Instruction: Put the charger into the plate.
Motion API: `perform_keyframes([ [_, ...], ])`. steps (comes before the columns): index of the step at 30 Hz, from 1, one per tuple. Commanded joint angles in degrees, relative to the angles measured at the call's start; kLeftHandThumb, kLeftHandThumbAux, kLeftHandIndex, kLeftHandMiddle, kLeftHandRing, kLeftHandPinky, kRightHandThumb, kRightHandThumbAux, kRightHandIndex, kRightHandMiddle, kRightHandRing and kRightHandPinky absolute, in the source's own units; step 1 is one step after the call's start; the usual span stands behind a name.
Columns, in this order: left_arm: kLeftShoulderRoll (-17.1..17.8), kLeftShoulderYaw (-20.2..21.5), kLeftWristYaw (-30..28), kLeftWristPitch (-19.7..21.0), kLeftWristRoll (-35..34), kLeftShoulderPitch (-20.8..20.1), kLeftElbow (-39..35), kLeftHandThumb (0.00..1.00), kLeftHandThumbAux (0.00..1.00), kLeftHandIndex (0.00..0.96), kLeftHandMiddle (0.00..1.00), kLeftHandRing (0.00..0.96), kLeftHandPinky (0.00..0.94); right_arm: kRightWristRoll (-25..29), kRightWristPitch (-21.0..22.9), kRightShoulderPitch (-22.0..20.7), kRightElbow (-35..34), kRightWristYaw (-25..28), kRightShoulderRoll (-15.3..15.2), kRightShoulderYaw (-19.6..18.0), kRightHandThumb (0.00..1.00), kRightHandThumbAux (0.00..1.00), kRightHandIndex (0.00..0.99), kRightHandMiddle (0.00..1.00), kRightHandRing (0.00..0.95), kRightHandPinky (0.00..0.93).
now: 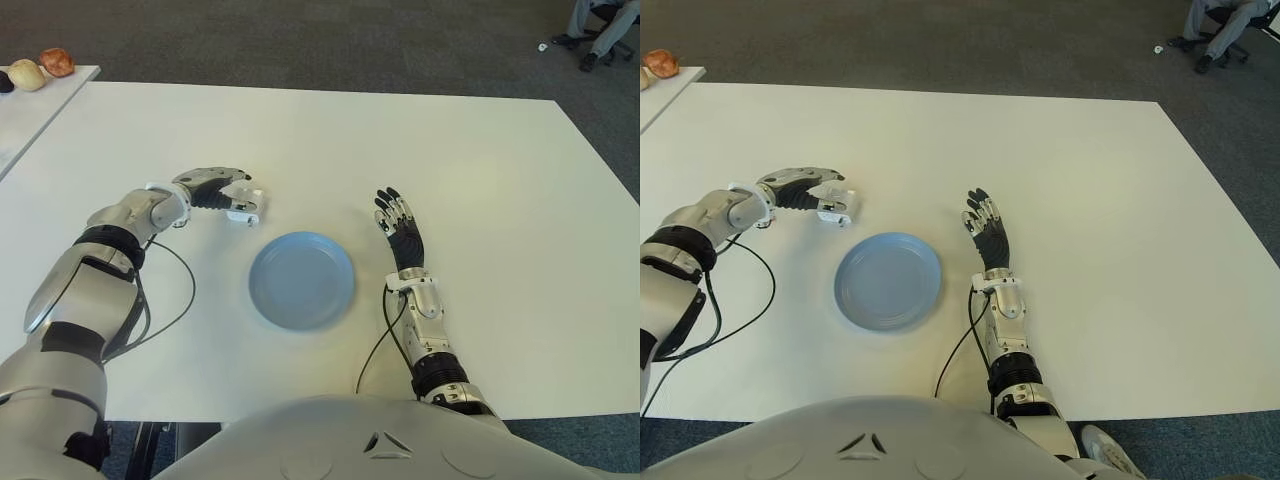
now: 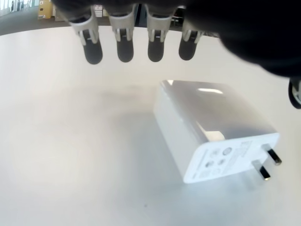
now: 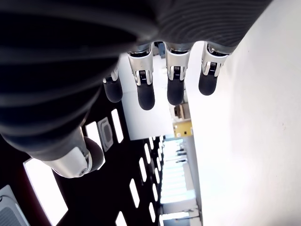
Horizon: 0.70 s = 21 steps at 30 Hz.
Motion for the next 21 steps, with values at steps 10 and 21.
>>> perform_keyframes([
  [10,2.4,-3.8,-0.3,-2.0,2.3,-0.2,-2.0,0.382,0.227,0.0,0.0,0.0,0.0,0.4,1.4,2.7,1.2,0.2,1.5,-0.3,0.0,0.639,0.097,0.143,0.092,0.058],
  [21,3.8,-6.5,2.6,-3.2,5.2,-0.1,-3.1,0.399,0.223,0.0,0.0,0.0,0.027,0.3,1.5,2.9,1.0,0.2,1.4,-0.4,0.0,0.634,0.098,0.142,0.09,0.059],
])
